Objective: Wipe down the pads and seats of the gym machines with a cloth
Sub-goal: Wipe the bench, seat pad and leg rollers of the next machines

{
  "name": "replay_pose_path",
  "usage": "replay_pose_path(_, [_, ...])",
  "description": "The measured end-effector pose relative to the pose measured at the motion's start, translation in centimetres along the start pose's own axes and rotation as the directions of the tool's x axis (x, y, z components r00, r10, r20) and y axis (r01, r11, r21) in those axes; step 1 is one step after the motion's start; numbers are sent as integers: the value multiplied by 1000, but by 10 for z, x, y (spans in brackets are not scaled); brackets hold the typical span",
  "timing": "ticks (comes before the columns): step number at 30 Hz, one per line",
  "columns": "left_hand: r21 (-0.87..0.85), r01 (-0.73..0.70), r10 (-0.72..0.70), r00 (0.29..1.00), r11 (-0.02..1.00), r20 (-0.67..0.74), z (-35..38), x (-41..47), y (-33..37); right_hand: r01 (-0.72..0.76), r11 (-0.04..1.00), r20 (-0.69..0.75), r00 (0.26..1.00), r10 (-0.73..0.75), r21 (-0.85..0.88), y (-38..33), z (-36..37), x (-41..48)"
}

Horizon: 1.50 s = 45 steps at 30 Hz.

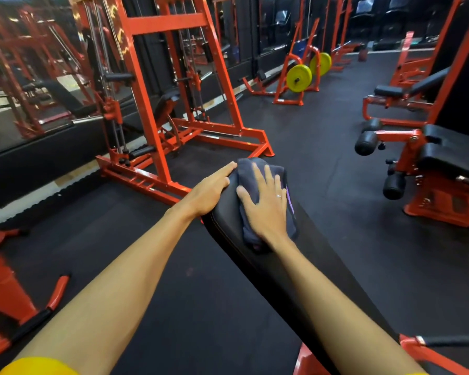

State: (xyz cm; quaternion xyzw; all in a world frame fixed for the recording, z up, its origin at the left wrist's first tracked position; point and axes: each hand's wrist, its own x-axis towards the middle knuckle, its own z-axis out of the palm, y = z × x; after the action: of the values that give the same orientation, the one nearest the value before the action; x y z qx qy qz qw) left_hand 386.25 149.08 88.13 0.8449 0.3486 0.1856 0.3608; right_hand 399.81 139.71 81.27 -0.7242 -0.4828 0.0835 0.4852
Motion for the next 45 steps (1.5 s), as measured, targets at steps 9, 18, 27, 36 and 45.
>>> replay_pose_path(9, [-18,-123,124,987,992,98,-8,0,-5,-298,951,-33,953,302,77,5,-18,45])
replay_pose_path(18, [-71,-222,227,970,973,84,-2,16,-18,-215,973,-95,974,207,-87,18,-5,-63])
replay_pose_path(27, [-70,-255,260,962,964,78,-4,18,-24,-347,934,-296,886,357,88,-70,29,-45])
replay_pose_path(36, [-59,-315,317,948,947,10,-1,-4,-29,-523,846,-702,562,436,107,-40,58,-105])
replay_pose_path(45, [-60,-308,309,951,950,12,0,-4,-32,-248,962,-823,566,49,-114,-73,86,-89])
